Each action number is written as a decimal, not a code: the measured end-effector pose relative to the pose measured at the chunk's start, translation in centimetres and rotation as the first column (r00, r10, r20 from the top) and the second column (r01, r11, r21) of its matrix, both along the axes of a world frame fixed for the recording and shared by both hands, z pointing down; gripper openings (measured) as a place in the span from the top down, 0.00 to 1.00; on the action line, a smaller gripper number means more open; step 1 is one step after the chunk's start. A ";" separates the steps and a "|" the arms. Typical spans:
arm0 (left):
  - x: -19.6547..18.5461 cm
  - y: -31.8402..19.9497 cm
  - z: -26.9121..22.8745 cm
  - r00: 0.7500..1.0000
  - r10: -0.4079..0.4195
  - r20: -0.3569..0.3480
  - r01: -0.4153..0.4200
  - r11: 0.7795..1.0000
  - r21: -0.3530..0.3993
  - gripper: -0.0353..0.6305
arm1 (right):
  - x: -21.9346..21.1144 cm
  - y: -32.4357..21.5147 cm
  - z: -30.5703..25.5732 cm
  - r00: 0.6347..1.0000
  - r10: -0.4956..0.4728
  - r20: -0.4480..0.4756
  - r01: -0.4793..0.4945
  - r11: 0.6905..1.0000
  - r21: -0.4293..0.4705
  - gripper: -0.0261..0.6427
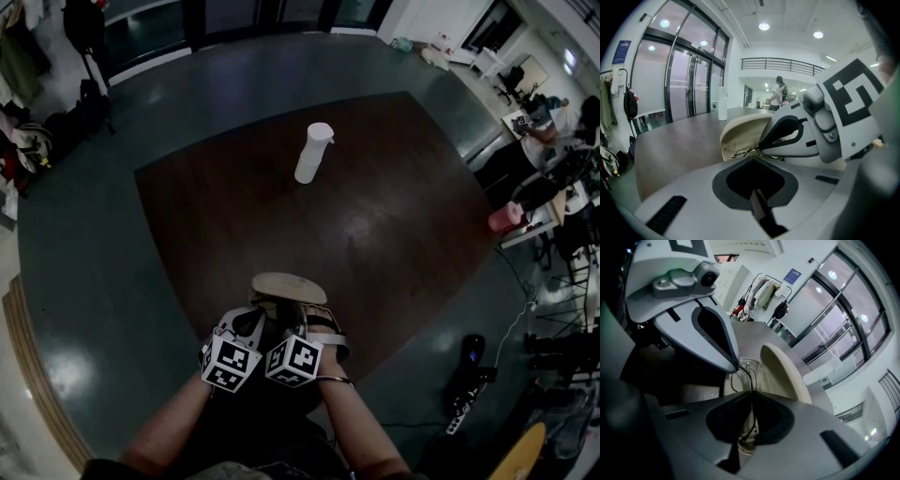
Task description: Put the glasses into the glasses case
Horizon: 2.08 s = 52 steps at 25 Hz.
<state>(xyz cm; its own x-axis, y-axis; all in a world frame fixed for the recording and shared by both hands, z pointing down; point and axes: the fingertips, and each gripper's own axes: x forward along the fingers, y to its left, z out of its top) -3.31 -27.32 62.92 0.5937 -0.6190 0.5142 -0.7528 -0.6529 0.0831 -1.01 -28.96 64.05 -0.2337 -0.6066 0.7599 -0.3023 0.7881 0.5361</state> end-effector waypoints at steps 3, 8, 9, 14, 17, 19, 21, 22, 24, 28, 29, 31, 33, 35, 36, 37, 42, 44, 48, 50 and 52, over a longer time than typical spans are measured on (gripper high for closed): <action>-0.1 -0.1 -0.1 1.000 -0.002 -0.004 0.002 1.000 -0.003 0.94 | -0.2 0.2 -0.1 1.000 -0.015 0.000 0.015 1.000 -0.020 0.98; -0.3 -0.2 0.1 1.000 -0.009 -0.006 0.009 1.000 -0.007 0.94 | -0.3 0.6 -0.3 0.999 -0.012 0.048 0.015 0.998 -0.064 0.96; -0.3 -0.2 0.0 1.000 -0.010 -0.006 0.010 1.000 -0.008 0.94 | -0.3 0.7 -0.4 0.998 -0.009 0.060 0.013 0.997 -0.072 0.94; -0.1 -0.3 -0.1 1.000 -0.015 -0.004 0.015 1.000 0.000 0.94 | 0.1 1.5 -1.4 0.996 -0.002 0.094 0.010 0.996 -0.090 0.89; -0.1 -0.4 -0.1 1.000 -0.024 0.001 0.024 1.000 0.000 0.94 | 0.5 2.5 -1.6 0.994 -0.003 0.112 0.014 0.996 -0.094 0.89; -0.2 -0.3 -0.1 0.999 -0.040 -0.002 0.040 0.999 0.002 0.94 | 0.9 3.2 -1.7 0.991 0.010 0.135 0.004 0.995 -0.099 0.89; -0.5 -0.4 -0.3 0.998 -0.060 -0.010 0.060 0.998 0.013 0.94 | 1.2 4.0 -1.9 0.986 0.028 0.162 -0.010 0.994 -0.112 0.89; -0.5 -0.5 -0.5 0.998 -0.069 -0.014 0.070 0.997 0.021 0.94 | 1.4 4.4 -1.9 0.984 0.036 0.173 -0.015 0.993 -0.118 0.89; -0.3 -0.5 -0.7 0.996 -0.085 -0.020 0.086 0.996 0.034 0.94 | 2.1 5.3 -2.2 0.980 0.044 0.193 -0.020 0.992 -0.126 0.89; -0.4 -0.4 -1.0 0.990 -0.136 -0.032 0.138 0.989 0.058 0.94 | 3.6 6.9 -3.2 0.967 0.067 0.245 -0.037 0.991 -0.125 0.89; -0.7 -0.3 -1.2 0.987 -0.157 -0.038 0.160 0.985 0.069 0.94 | 3.9 7.3 -3.6 0.962 0.075 0.264 -0.043 0.992 -0.122 0.89; -1.2 0.1 -2.1 0.977 -0.207 -0.058 0.212 0.973 0.088 0.94 | 4.5 8.0 -4.8 0.944 0.086 0.320 -0.053 0.993 -0.110 0.89; -1.6 0.8 -3.6 0.962 -0.255 -0.096 0.264 0.959 0.099 0.94 | 5.2 8.8 -6.6 0.914 0.082 0.397 -0.053 0.995 -0.082 0.89; -1.4 1.9 -6.5 0.947 -0.279 -0.159 0.300 0.945 0.129 0.94 | 5.8 9.3 -9.1 0.871 0.071 0.485 -0.056 0.997 -0.046 0.89; -1.2 2.5 -8.3 0.942 -0.279 -0.187 0.309 0.939 0.155 0.94 | 6.1 9.5 -10.5 0.845 0.065 0.530 -0.061 0.998 -0.025 0.89; -1.0 3.1 -10.0 0.939 -0.274 -0.209 0.313 0.932 0.183 0.94 | 6.4 9.7 -12.0 0.816 0.057 0.576 -0.067 0.998 -0.004 0.91; 0.9 6.5 -17.3 0.925 -0.252 -0.285 0.331 0.902 0.277 0.94 | 8.0 10.8 -19.7 0.668 -0.022 0.743 -0.077 0.992 0.099 0.94; 1.2 7.6 -20.2 0.899 -0.251 -0.359 0.365 0.882 0.298 0.94 | 8.3 11.6 -22.1 0.616 -0.070 0.784 -0.070 0.987 0.143 0.95; 1.2 9.7 -24.6 0.861 -0.226 -0.456 0.401 0.852 0.336 0.94 | 8.6 13.3 -24.9 0.510 -0.114 0.853 -0.082 0.980 0.180 0.95; 1.2 10.5 -25.1 0.862 -0.209 -0.462 0.388 0.858 0.337 0.94 | 8.9 14.1 -25.2 0.472 -0.079 0.878 -0.110 0.983 0.147 0.97; 1.0 11.7 -24.8 0.862 -0.192 -0.468 0.367 0.875 0.316 0.94 | 8.9 15.1 -25.1 0.438 -0.040 0.898 -0.138 0.984 0.111 0.98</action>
<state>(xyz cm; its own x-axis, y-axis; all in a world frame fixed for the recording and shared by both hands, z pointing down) -2.27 -15.60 38.13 0.4644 -0.8843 -0.0490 -0.8597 -0.4634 0.2150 7.89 -13.83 38.90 -0.6938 -0.7187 0.0460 -0.7174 0.6953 0.0438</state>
